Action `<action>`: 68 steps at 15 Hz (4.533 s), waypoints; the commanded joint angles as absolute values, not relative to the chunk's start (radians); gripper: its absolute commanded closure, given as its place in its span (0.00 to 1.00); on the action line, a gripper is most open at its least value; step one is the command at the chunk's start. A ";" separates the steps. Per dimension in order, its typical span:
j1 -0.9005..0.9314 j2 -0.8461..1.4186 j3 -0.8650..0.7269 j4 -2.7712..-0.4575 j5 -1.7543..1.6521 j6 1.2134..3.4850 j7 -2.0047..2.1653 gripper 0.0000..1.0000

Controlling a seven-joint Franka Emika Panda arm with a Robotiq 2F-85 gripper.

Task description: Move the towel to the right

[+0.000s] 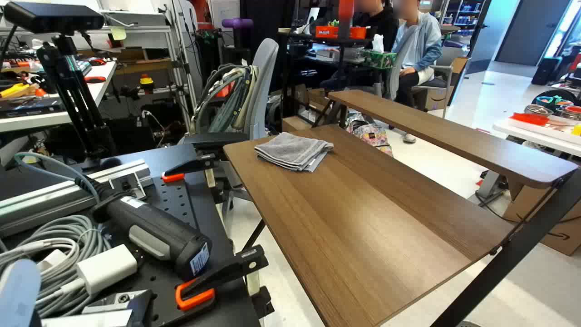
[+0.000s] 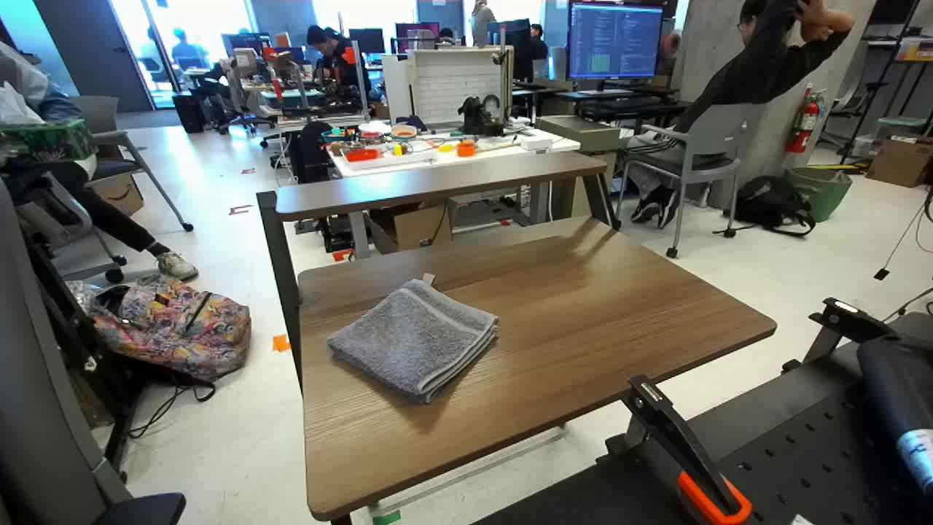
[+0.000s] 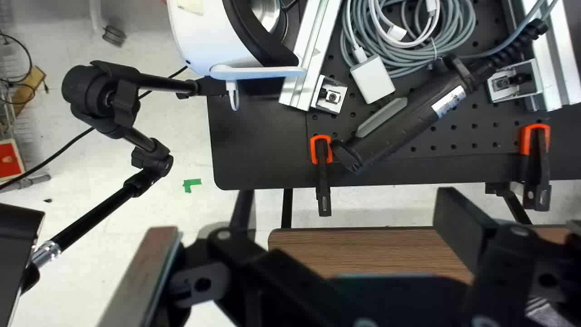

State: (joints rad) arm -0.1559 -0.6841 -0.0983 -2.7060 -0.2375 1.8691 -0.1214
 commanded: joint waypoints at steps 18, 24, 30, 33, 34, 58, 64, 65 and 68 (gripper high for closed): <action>0.034 -0.383 0.060 -2.600 0.117 2.065 0.213 0.00; 0.122 -0.030 0.187 -2.476 0.259 2.491 0.446 0.00; 0.220 0.362 0.159 -2.256 0.152 2.794 0.673 0.00; 0.300 0.529 0.100 -2.121 0.128 2.820 0.728 0.00; 0.324 0.580 0.082 -2.073 0.127 2.820 0.740 0.00; 0.353 0.989 -0.039 -1.605 0.158 2.662 0.796 0.00; 0.260 0.972 -0.063 -1.620 0.159 2.616 0.781 0.00; 0.240 0.970 -0.065 -1.617 0.162 2.613 0.778 0.00; 0.163 0.964 -0.065 -1.600 0.183 2.605 0.769 0.00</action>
